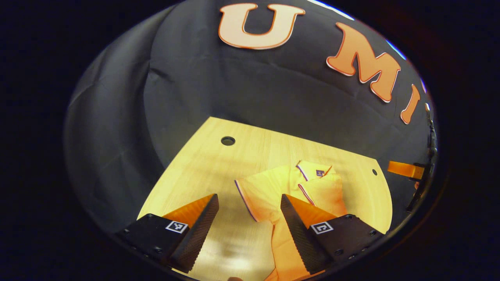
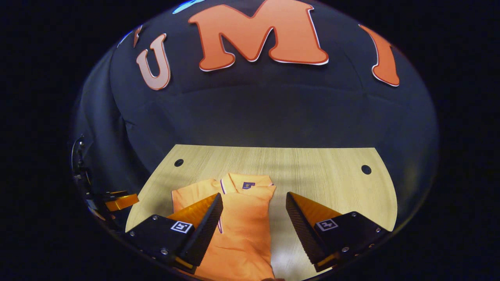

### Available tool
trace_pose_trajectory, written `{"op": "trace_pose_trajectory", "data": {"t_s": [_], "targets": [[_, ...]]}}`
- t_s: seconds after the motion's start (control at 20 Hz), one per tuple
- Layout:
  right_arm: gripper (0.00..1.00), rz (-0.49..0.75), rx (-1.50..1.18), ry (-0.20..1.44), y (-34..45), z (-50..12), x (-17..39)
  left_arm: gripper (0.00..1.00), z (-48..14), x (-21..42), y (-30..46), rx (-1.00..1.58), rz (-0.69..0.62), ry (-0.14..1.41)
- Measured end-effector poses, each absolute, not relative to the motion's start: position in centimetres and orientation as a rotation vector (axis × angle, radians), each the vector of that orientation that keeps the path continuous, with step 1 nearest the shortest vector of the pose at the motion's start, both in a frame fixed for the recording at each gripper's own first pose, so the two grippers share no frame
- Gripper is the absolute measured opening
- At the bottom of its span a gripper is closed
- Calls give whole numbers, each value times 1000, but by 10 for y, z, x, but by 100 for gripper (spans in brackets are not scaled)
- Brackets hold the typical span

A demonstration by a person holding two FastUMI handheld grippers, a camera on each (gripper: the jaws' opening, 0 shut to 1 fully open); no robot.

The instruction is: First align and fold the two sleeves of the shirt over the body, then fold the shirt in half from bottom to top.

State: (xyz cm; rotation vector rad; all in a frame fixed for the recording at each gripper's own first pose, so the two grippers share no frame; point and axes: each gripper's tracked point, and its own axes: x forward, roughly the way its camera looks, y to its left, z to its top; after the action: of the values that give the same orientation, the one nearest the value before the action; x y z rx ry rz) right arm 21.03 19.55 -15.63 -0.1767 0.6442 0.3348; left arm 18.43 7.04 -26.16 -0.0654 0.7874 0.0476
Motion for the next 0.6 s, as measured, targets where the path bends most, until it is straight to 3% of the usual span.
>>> {"op": "trace_pose_trajectory", "data": {"t_s": [0.2,0.6], "targets": [[99,349,-133,656,171,-143,203,98,-289,210,54,-144,20,951],[99,306,-68,746,112,-163,198,98,-367,233,74,-145,97,1219]]}}
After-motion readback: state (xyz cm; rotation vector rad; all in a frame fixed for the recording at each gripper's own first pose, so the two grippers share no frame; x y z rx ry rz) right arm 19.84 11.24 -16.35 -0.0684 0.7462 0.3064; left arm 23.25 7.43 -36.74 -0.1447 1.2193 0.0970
